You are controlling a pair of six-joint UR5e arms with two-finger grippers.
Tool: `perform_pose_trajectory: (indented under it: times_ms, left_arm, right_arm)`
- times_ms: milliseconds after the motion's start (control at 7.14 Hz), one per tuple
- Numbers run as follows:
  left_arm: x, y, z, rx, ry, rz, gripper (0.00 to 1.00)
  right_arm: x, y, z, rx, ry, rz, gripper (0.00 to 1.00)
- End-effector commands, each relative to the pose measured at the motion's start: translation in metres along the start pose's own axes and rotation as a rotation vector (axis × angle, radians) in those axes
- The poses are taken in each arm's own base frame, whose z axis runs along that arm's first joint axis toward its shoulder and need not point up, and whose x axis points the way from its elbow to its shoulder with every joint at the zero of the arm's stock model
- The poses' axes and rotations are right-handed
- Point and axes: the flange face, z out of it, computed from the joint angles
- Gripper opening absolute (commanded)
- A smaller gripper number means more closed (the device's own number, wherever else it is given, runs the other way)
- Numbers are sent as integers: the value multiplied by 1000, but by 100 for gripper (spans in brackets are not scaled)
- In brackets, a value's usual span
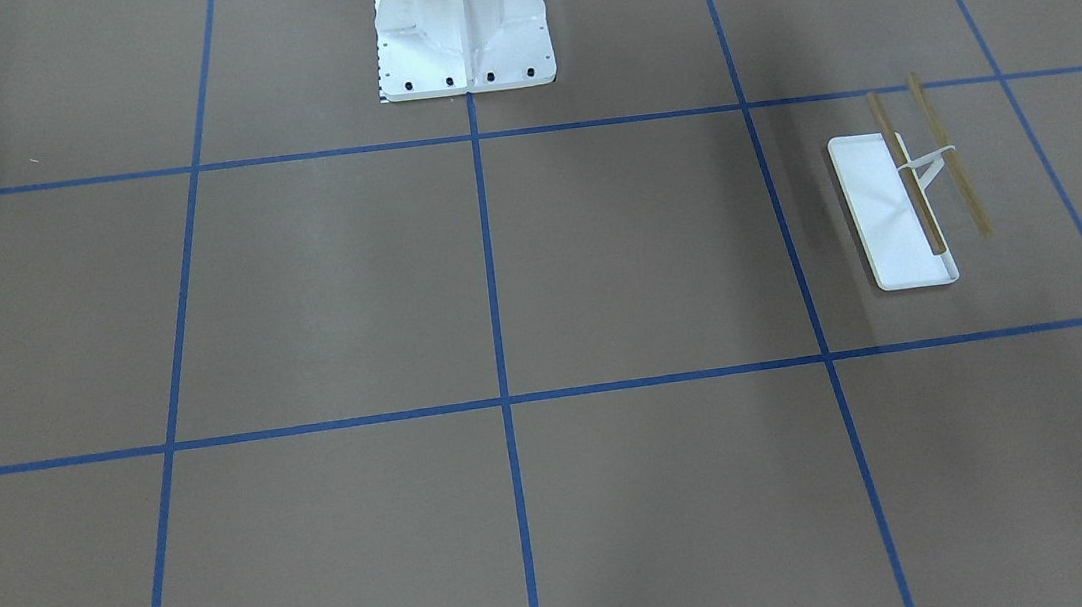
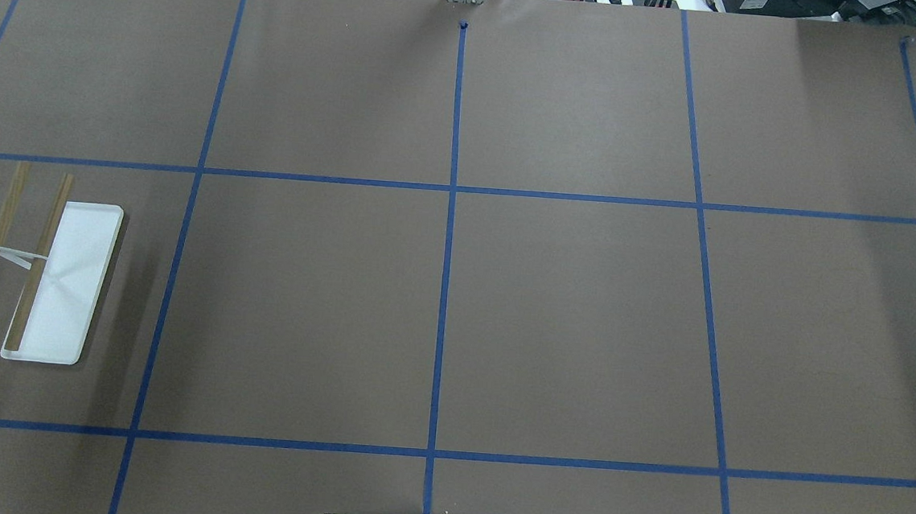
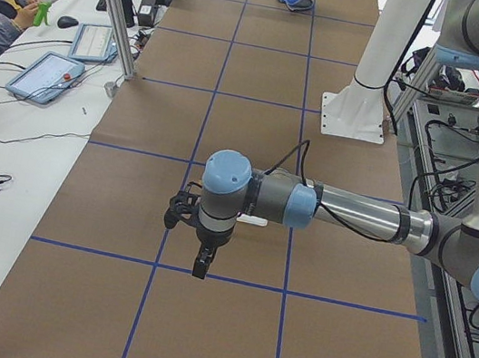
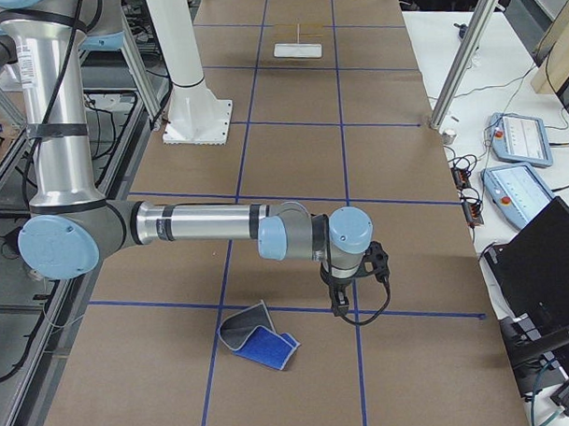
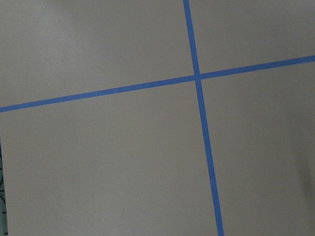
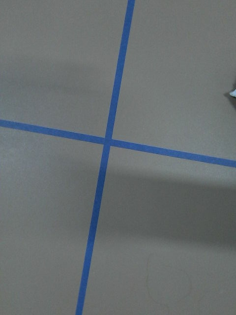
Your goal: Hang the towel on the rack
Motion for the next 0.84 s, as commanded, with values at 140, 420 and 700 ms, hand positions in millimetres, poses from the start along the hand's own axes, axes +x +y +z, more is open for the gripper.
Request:
perform_pose_trajectory:
  times_ms: [140,420,700]
  left_arm:
    - [-7,14,12,40,-4,40,98]
    - [-8,15,14,38,-4,32,98]
    - [-9,15,14,35,-2,30,98]
  right_arm:
    - [-8,9,-27,-45,-11,-25,100]
    - [-15,29,-29,-33,-2,-51,100]
    - [-6,51,-13,-29,-12,-54,100]
